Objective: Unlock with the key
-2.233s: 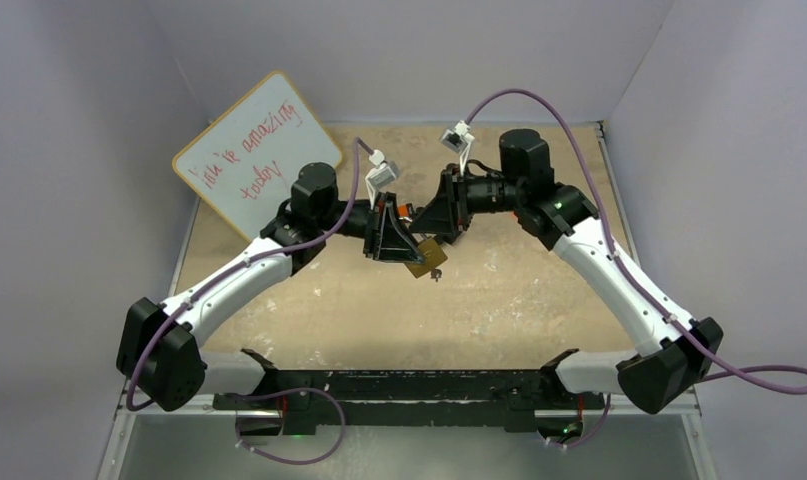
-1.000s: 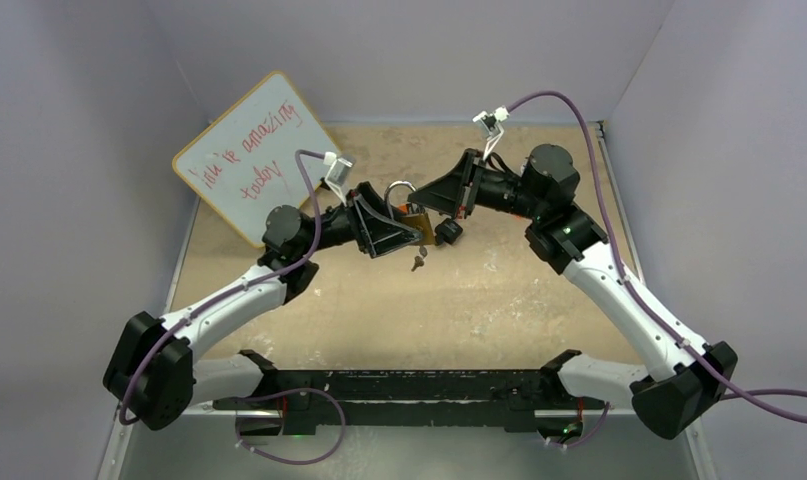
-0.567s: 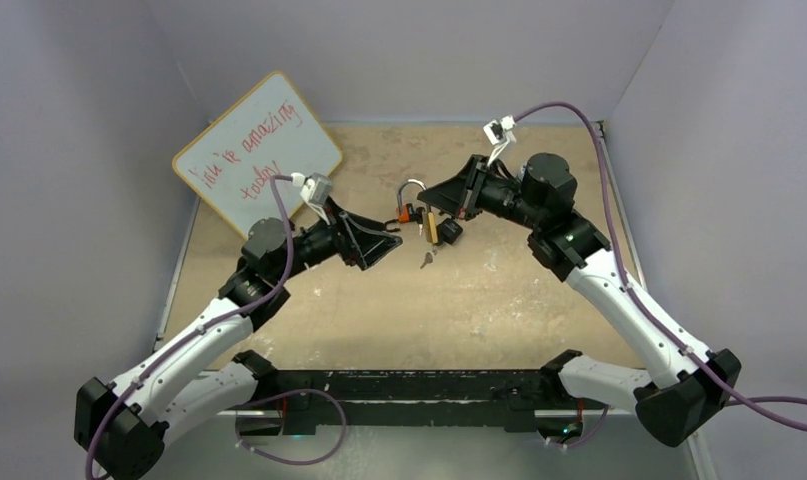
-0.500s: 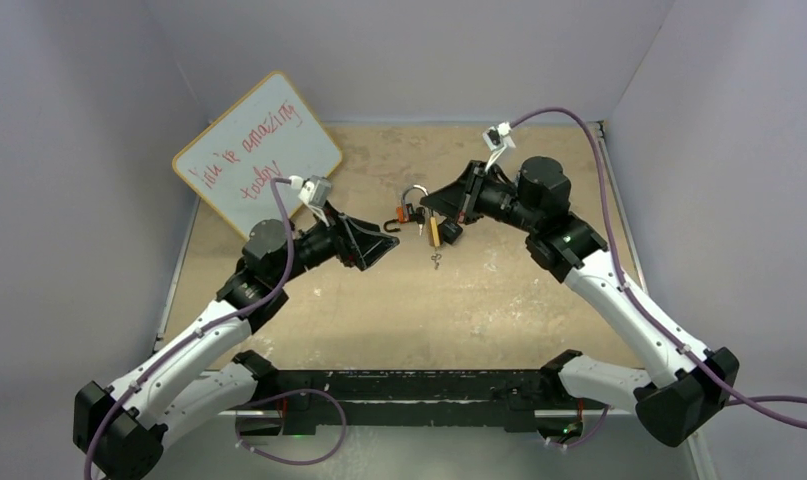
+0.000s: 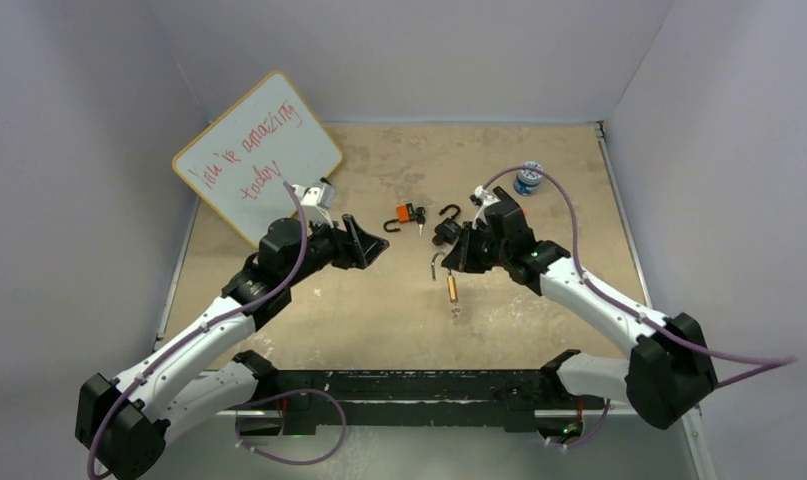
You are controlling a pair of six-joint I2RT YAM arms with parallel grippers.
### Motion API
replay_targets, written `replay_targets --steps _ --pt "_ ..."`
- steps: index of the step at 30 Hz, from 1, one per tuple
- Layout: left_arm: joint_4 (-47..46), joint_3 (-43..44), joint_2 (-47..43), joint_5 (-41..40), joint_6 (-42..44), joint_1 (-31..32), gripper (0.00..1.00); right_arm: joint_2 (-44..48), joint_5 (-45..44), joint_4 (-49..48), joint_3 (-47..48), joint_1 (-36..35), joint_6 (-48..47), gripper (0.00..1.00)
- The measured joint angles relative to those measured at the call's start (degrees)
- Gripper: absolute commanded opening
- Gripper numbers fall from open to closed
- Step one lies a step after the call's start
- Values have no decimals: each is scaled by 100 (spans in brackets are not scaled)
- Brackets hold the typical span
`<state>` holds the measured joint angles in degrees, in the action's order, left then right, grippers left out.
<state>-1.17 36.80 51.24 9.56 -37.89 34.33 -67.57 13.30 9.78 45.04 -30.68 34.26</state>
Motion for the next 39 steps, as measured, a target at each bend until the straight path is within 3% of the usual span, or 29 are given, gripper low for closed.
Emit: replay_targets --steps 11,17,22,30,34,39 --pt "566 90 205 -57 7 0 69 -1722 -2 -1252 -26 44 76 0" --pt "684 260 271 -63 109 0 70 -2889 584 -1993 542 59 243 1" --pt "691 463 407 -68 203 0 70 -3383 922 -2426 647 59 442 20" --pt "944 728 649 -127 350 0 70 -3432 1137 -2544 713 59 564 51" --pt "1121 999 721 -286 428 0 70 -3418 988 -2216 977 59 439 59" --pt "1429 1499 726 -704 608 0 70 -3034 455 -1443 1300 59 243 61"
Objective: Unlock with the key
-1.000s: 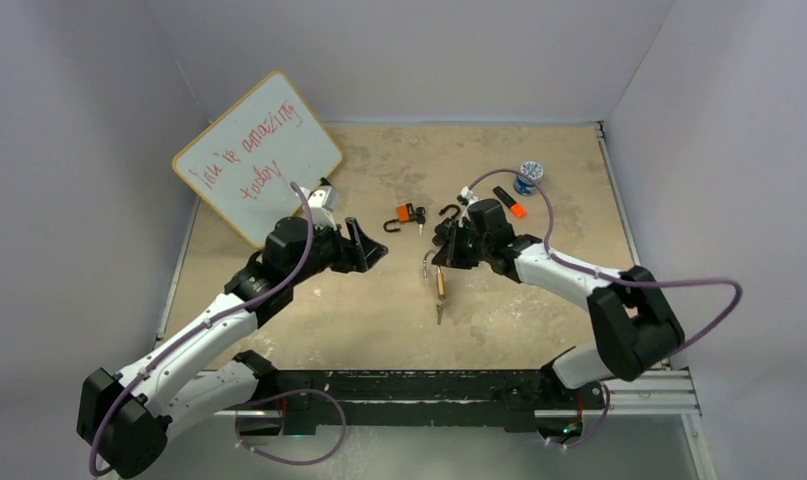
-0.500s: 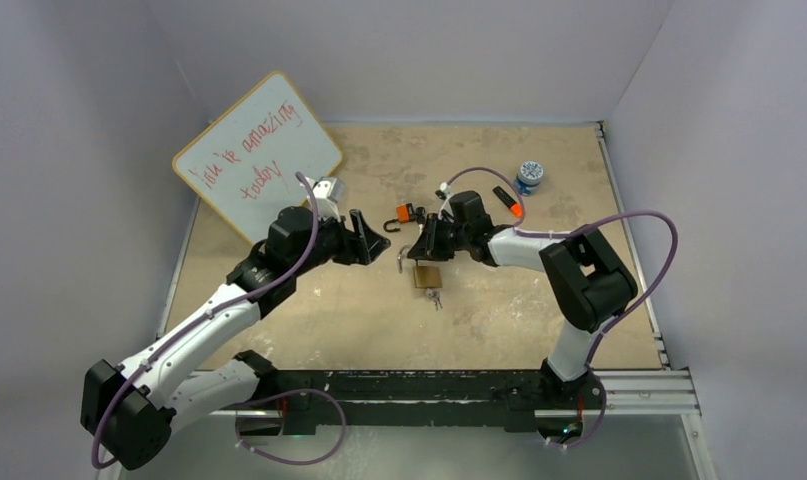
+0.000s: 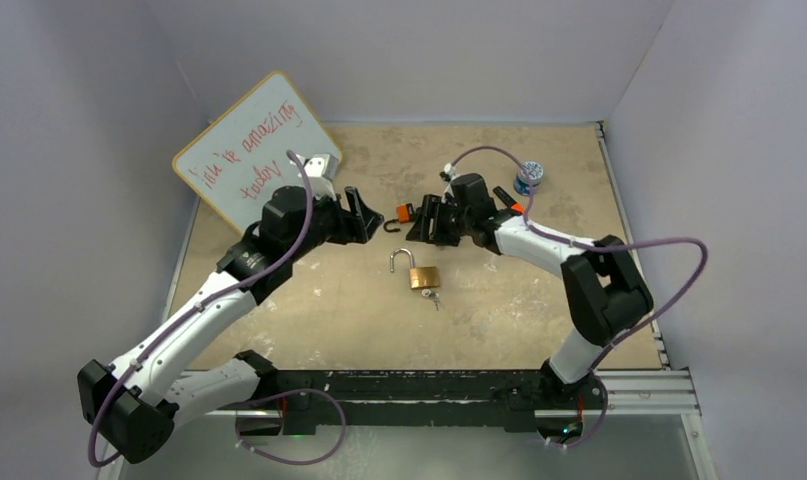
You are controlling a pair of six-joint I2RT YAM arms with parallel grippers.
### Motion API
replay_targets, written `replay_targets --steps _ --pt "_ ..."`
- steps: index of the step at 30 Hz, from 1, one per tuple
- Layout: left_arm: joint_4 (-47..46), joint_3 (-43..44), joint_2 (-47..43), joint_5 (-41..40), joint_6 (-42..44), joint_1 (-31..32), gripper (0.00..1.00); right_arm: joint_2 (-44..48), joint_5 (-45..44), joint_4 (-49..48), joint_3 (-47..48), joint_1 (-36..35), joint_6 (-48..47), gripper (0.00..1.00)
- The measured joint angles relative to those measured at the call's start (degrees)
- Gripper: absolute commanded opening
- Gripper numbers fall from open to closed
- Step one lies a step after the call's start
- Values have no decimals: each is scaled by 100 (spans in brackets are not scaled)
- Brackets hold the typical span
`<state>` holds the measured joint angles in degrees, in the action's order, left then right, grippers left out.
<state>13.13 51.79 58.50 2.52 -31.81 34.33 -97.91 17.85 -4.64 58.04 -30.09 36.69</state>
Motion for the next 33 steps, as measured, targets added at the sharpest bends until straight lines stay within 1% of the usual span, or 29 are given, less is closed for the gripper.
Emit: replay_targets --steps 2,4,5,9,10,11,12,15,18,22,27,33 --pt "157 251 -7 -256 59 0 70 299 -264 367 96 0 -72 62" --pt "291 450 -55 -503 111 0 79 706 -603 758 192 0 -136 63" --pt "372 525 -105 -621 140 0 81 907 -726 914 221 0 -162 64" --pt "881 822 -448 -1086 221 0 86 2159 -1563 1617 227 0 -490 70" --pt "1014 905 -514 -1182 247 0 86 2468 -1727 1766 225 0 -549 81" --pt "1169 1012 -595 -1294 269 0 87 2855 -1963 1934 223 0 -638 95" --pt "1314 1102 -680 -1401 299 0 88 3250 -2192 2100 221 0 -708 98" --pt "1858 1366 -929 -1727 367 0 89 4227 -2977 2710 289 -2 -951 99" --pt "2476 1735 -1123 -2153 433 0 90 4697 -3864 3438 584 0 -1108 99" --pt "3150 2186 -1456 -2756 553 0 92 5021 -4839 4183 1003 0 -1220 99" --pt "3956 2791 -1878 -3220 599 0 93 5466 -5545 4839 1362 0 -1298 99" --pt "4826 3515 -2129 -3348 673 0 95 5587 -6059 5469 1843 4 -1300 99"
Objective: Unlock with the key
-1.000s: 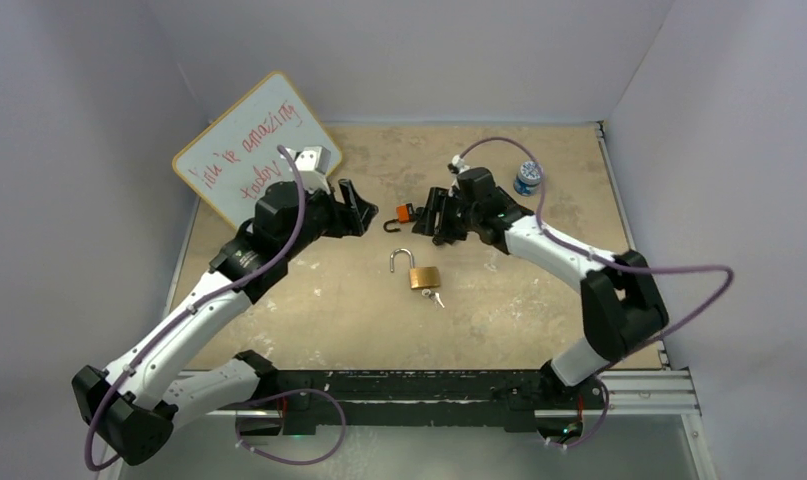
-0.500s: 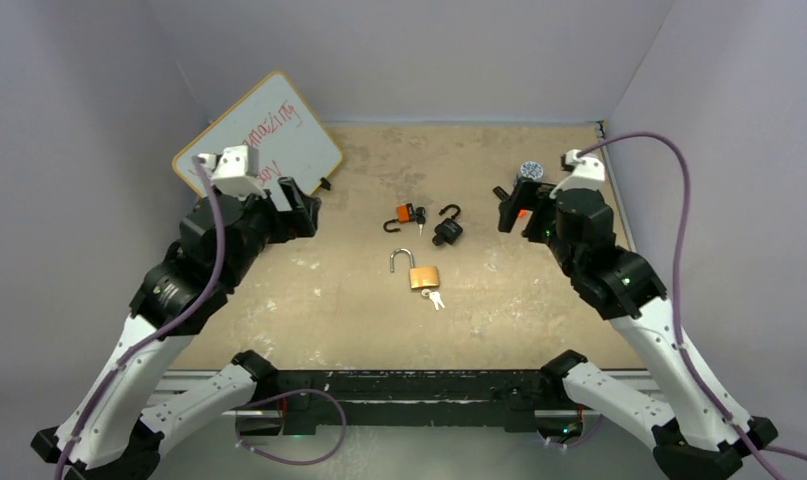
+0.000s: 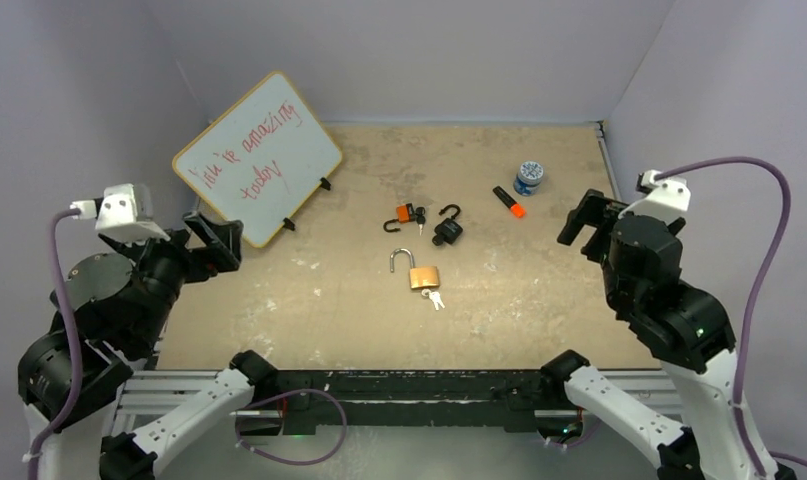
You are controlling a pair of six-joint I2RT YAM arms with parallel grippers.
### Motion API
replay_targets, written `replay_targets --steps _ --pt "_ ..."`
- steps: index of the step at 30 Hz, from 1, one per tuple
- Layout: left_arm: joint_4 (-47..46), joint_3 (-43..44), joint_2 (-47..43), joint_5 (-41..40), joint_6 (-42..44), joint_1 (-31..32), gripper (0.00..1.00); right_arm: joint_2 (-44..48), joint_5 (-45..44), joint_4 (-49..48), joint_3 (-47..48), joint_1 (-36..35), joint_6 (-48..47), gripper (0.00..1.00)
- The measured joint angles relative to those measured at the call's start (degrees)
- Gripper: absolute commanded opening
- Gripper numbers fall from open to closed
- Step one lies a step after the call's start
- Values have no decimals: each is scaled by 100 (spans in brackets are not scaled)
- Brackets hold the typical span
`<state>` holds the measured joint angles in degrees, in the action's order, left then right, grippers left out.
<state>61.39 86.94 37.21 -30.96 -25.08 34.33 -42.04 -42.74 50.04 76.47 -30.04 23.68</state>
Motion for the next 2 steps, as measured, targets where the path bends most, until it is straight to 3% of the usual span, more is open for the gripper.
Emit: replay_targets --steps 2 --pt "179 83 0 9 46 0 95 -13 -28 133 20 0 4 99"
